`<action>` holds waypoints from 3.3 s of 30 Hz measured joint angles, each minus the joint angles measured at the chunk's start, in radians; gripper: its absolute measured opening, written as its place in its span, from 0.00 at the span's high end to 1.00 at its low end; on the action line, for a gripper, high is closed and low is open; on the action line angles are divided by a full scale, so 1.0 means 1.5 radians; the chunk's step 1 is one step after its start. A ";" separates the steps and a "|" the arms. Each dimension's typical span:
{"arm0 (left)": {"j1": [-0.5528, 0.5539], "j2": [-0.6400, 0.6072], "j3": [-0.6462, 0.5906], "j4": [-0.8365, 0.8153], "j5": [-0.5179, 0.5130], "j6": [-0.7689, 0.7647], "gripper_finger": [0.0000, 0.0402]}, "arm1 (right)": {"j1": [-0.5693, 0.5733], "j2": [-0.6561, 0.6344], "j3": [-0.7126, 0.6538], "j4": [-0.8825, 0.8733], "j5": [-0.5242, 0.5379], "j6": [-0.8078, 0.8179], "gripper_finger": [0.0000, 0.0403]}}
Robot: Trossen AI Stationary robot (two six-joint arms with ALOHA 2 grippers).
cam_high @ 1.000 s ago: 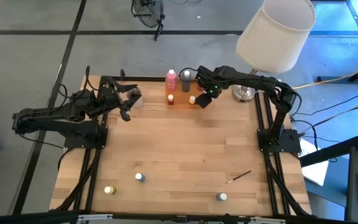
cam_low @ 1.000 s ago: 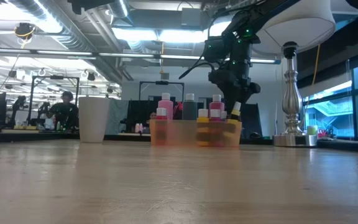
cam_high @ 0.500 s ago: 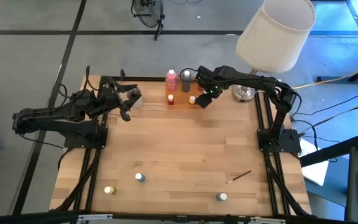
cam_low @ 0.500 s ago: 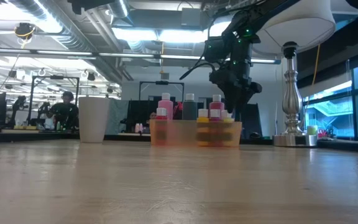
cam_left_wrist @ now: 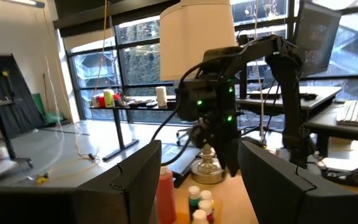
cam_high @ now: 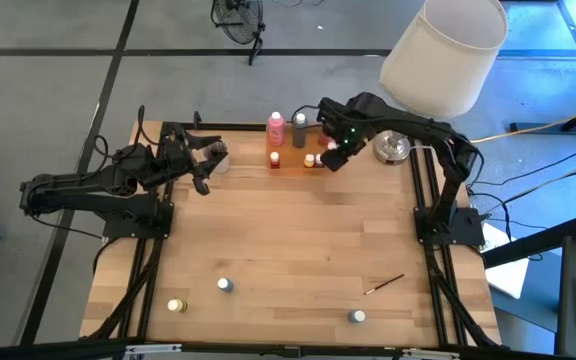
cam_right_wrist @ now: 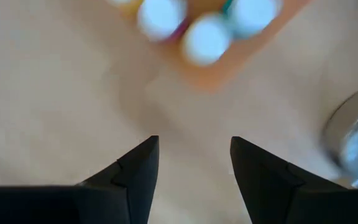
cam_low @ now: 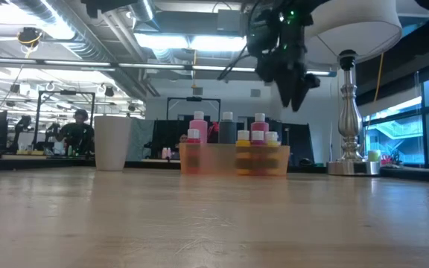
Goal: Pick & Place Paint Supplies
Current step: Put the blue paint bottle into the orange bin
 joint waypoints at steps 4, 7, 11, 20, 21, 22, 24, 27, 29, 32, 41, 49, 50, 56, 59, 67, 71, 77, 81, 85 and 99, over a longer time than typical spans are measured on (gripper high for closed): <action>-0.001 0.000 0.000 0.000 0.043 -0.051 0.48 | 0.029 0.000 0.015 -0.084 -0.105 -0.027 0.50; -0.001 0.000 0.000 0.000 0.095 -0.078 0.48 | 0.065 0.000 0.016 -0.132 -0.164 -0.042 0.50; -0.001 0.000 0.000 0.000 0.166 -0.127 0.48 | 0.126 -0.007 0.015 -0.127 -0.225 -0.042 0.50; -0.001 0.000 0.000 0.000 0.296 -0.312 0.48 | 0.256 -0.009 0.015 -0.125 -0.211 -0.003 0.50; -0.001 0.000 0.000 0.000 0.306 -0.333 0.48 | 0.267 -0.009 0.015 -0.126 -0.201 0.006 0.50; -0.001 0.000 0.000 -0.003 0.318 -0.357 0.48 | 0.278 -0.009 0.015 -0.126 -0.189 0.015 0.50; -0.002 0.000 0.001 -0.015 0.336 -0.407 0.48 | 0.300 -0.009 0.015 -0.125 -0.165 0.032 0.50; -0.019 0.005 0.001 -0.018 0.338 -0.488 0.48 | 0.332 -0.009 0.015 -0.115 -0.142 0.057 0.50; -0.040 0.010 0.001 -0.016 0.333 -0.524 0.48 | 0.351 -0.009 0.015 -0.102 -0.132 0.071 0.50; -0.084 0.016 0.001 -0.005 0.321 -0.538 0.48 | 0.376 -0.009 0.015 -0.085 -0.131 0.103 0.50; -0.197 0.055 0.080 0.114 0.320 -0.548 0.48 | 0.425 -0.009 0.015 0.020 -0.131 0.277 0.50; -0.337 0.122 0.281 -0.158 0.359 -0.474 0.48 | 0.490 -0.009 0.015 0.164 -0.136 0.434 0.50; -0.354 0.133 0.304 -0.203 0.355 -0.453 0.48 | 0.500 -0.008 0.015 0.173 -0.134 0.457 0.50; -0.424 0.194 0.398 -0.507 0.253 -0.360 0.48 | 0.571 -0.008 0.015 0.241 -0.134 0.573 0.50; -0.440 0.217 0.404 -0.606 0.208 -0.354 0.48 | 0.607 -0.008 0.015 0.274 -0.137 0.642 0.50; -0.515 0.309 0.404 -0.723 0.167 -0.274 0.48 | 0.671 -0.008 0.015 0.364 -0.133 0.798 0.50; -0.553 0.362 0.404 -0.715 0.170 -0.238 0.48 | 0.677 -0.008 0.015 0.363 -0.133 0.807 0.50; -0.562 0.390 0.404 -0.661 0.176 -0.241 0.48 | 0.667 -0.008 0.015 0.351 -0.131 0.713 0.50; -0.562 0.390 0.404 -0.669 0.131 -0.285 0.48 | 0.656 -0.008 0.015 0.340 -0.131 0.672 0.50; -0.562 0.402 0.404 -0.690 0.068 -0.391 0.48 | 0.667 -0.008 0.015 0.310 -0.136 0.635 0.50; -0.591 0.568 0.404 -0.740 0.082 -0.363 0.52 | 0.694 -0.008 0.015 0.260 -0.101 0.569 0.50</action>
